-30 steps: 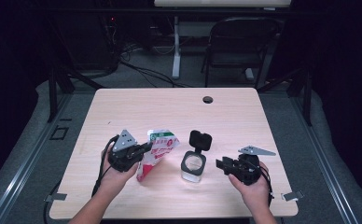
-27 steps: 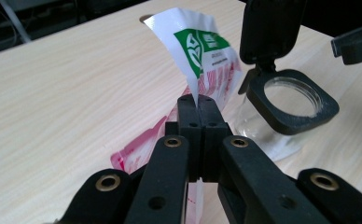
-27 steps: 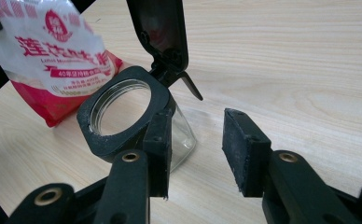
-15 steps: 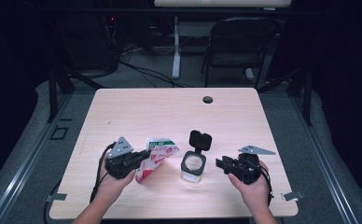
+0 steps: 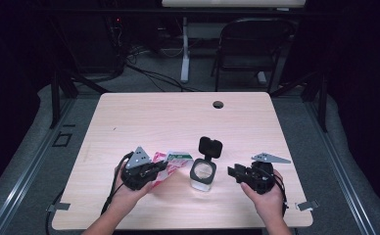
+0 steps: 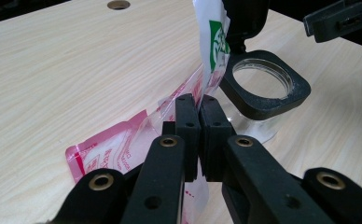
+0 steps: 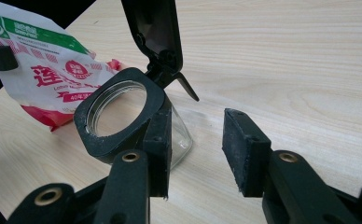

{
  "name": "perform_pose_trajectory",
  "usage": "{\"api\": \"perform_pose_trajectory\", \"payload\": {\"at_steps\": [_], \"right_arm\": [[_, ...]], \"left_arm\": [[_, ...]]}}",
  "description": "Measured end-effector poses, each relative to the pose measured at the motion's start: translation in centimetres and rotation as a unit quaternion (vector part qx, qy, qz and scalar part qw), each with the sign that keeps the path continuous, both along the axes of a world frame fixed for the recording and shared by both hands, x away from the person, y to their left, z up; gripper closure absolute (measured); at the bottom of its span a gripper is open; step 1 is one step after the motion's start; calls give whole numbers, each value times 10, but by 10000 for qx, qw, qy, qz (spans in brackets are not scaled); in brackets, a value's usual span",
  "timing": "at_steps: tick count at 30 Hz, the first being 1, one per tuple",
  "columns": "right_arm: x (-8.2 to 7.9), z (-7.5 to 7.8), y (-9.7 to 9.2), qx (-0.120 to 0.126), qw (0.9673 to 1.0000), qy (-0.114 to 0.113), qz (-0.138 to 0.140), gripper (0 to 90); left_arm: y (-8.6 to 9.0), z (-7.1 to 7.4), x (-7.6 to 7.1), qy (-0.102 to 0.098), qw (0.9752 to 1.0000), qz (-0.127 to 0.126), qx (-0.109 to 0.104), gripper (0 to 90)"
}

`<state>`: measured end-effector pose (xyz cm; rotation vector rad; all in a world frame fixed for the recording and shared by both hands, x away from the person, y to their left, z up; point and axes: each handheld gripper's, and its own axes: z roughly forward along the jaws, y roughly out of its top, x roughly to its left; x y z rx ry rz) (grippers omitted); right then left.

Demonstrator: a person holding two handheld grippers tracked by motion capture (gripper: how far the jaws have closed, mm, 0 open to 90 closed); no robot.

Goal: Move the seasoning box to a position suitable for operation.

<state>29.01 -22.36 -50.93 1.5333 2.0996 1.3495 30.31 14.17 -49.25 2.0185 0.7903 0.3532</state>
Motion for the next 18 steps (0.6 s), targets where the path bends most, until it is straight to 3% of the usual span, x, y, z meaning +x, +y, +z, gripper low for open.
{"api": "perform_pose_trajectory", "payload": {"at_steps": [8, 13, 18], "right_arm": [[1, 0, 0, -3, 10000, 2, 11, 630], [1, -1, 2, -13, 10000, -11, 25, 630], [1, 0, 2, 11, 10000, -16, 28, 630]], "left_arm": [[-7, -8, -1, -8, 10000, 2, 40, 769], [-11, -15, -3, -96, 9998, 11, 193, 699], [-15, -23, -3, -14, 9997, 85, 218, 635]]}}
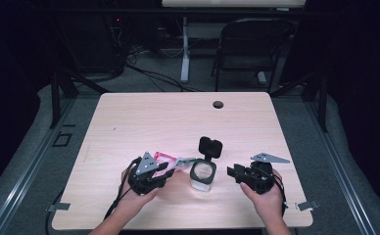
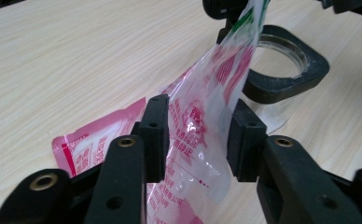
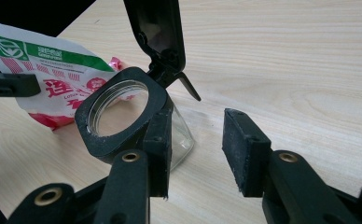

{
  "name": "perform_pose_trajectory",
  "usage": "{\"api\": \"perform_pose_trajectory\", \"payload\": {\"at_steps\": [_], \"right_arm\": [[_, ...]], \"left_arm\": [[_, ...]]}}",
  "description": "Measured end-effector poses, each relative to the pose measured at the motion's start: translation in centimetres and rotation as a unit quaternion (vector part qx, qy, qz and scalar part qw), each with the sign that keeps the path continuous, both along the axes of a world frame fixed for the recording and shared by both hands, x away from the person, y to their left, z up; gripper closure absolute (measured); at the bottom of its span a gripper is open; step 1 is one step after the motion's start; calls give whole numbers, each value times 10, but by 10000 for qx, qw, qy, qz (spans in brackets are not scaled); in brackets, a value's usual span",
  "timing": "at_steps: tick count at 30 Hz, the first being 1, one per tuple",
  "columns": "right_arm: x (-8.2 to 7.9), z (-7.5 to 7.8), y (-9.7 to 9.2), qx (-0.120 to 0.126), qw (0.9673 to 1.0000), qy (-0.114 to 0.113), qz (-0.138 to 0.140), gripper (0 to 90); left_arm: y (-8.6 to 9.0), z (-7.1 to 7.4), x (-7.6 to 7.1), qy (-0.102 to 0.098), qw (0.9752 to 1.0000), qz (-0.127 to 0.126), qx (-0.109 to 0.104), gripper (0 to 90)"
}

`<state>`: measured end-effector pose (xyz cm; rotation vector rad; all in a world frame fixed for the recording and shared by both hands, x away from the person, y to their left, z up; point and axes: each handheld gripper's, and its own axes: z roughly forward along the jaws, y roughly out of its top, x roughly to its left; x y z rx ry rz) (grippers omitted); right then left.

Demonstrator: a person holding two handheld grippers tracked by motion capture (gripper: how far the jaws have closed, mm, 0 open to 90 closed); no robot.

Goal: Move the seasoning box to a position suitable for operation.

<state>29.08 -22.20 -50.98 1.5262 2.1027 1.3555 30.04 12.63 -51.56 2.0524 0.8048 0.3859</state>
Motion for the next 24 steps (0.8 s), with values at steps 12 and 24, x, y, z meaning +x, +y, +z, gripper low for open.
{"api": "perform_pose_trajectory", "payload": {"at_steps": [12, 24], "right_arm": [[-1, 0, 1, -2, 10000, 1, 13, 630], [-1, 0, 2, -42, 10000, 23, 50, 630]], "left_arm": [[-19, -23, 2, -116, 9981, 84, 601, 529], [-25, -36, 5, -8, 9972, 68, 746, 656]]}}
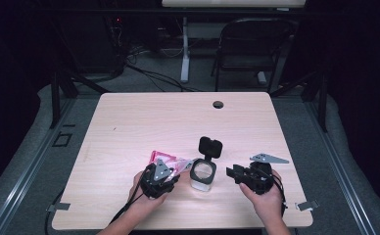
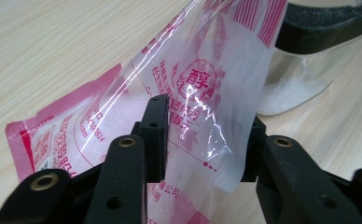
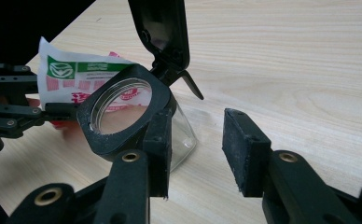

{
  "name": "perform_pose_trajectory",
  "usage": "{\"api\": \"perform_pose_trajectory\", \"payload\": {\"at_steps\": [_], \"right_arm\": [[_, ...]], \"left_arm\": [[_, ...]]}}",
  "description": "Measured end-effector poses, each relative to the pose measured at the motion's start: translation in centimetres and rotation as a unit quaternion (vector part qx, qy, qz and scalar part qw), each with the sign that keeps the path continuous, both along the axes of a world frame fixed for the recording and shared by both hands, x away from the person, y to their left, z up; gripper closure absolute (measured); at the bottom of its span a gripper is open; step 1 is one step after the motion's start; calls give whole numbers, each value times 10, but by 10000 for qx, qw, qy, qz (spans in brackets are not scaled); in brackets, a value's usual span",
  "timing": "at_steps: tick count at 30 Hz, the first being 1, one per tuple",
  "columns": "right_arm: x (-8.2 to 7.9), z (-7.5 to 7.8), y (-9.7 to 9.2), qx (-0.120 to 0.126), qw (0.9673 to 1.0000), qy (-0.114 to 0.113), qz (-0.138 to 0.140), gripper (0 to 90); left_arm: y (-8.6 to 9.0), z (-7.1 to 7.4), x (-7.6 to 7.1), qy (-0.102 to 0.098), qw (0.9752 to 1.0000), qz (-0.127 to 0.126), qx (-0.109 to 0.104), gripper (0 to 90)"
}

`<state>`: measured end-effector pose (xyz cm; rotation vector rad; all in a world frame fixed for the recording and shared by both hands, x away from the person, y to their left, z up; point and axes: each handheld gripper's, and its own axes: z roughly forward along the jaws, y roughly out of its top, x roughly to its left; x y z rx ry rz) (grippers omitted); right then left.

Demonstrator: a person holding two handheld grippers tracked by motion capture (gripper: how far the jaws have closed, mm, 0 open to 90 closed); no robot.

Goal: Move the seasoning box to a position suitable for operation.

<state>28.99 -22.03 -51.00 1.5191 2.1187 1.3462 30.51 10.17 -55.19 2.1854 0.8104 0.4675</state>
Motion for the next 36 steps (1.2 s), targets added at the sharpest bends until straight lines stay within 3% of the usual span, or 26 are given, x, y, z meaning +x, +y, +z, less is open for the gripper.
{"api": "perform_pose_trajectory", "payload": {"at_steps": [4, 5, 7, 14, 29, 36], "right_arm": [[0, 0, 0, 7, 10000, 2, -1, 630], [0, 0, 0, 12, 10000, 3, -6, 630], [0, 0, 0, 41, 10000, -2, -13, 630], [0, 0, -1, 35, 10000, -3, -14, 630], [0, 0, -4, 48, 10000, -22, -57, 630], [0, 0, -5, 73, 9999, -36, -72, 630]], "left_arm": [[1, -1, 2, 65, 10000, 32, 6, 713], [2, -1, 2, 65, 10000, 36, -2, 767], [4, -1, 4, 151, 9998, 61, -94, 790], [7, -1, 6, 146, 9998, 98, -96, 861], [17, 8, 7, 151, 9996, 97, -225, 892], [31, 24, 5, -71, 9992, 98, -370, 897]]}}
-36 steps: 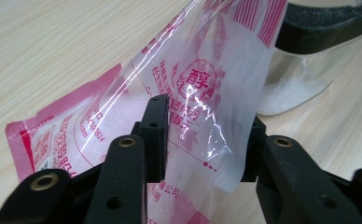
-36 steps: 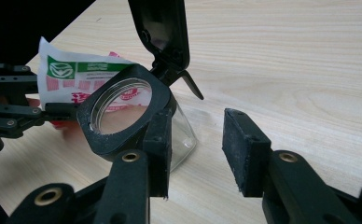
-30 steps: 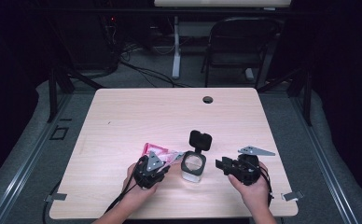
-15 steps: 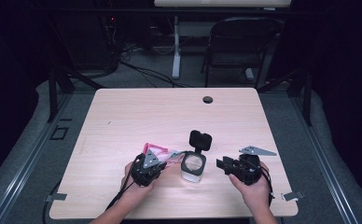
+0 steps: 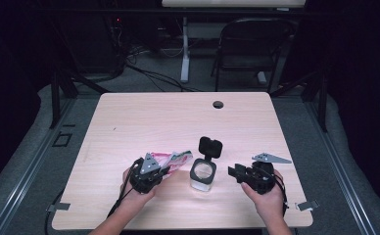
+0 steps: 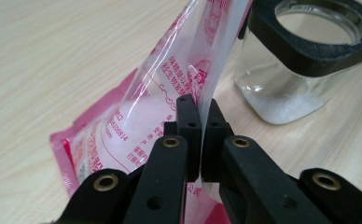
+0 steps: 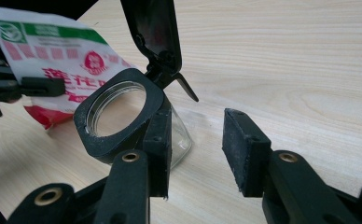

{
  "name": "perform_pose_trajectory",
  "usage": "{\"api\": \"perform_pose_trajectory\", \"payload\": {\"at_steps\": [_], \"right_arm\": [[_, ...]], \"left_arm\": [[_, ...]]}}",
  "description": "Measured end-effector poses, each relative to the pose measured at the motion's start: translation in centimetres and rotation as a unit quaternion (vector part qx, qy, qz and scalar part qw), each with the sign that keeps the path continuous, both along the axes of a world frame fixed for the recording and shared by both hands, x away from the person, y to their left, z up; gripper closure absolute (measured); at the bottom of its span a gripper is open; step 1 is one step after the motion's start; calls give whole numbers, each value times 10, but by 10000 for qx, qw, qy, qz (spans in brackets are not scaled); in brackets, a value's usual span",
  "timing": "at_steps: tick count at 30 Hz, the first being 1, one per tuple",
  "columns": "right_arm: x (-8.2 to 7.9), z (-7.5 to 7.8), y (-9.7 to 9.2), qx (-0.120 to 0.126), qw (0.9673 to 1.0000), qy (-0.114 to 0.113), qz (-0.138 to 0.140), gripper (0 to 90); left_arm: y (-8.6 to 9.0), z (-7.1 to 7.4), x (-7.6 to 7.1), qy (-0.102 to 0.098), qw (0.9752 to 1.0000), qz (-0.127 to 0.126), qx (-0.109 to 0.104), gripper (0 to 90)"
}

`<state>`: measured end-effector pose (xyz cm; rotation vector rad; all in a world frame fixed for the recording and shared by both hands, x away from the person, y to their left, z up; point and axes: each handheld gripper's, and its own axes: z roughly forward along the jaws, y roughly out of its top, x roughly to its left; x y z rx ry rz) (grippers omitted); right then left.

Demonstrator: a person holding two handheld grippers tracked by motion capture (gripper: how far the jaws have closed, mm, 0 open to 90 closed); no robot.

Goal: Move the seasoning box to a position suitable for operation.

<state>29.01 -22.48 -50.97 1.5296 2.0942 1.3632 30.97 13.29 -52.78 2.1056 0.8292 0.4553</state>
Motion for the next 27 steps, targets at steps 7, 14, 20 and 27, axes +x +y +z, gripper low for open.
{"api": "perform_pose_trajectory", "payload": {"at_steps": [7, 14, 20, 27], "right_arm": [[0, 0, 1, 4, 10000, -22, -1, 630], [0, 1, 3, -33, 10000, -33, 36, 630], [-1, 3, 4, -41, 10000, -70, 56, 630], [0, 11, 8, 38, 9997, -169, 185, 632]], "left_arm": [[12, 16, -4, -371, 9993, -27, 78, 899], [21, 27, -2, -531, 9986, 32, 41, 900], [23, 34, 1, -629, 9980, -100, 10, 900], [20, 42, 1, -654, 9972, -327, -134, 900]]}}
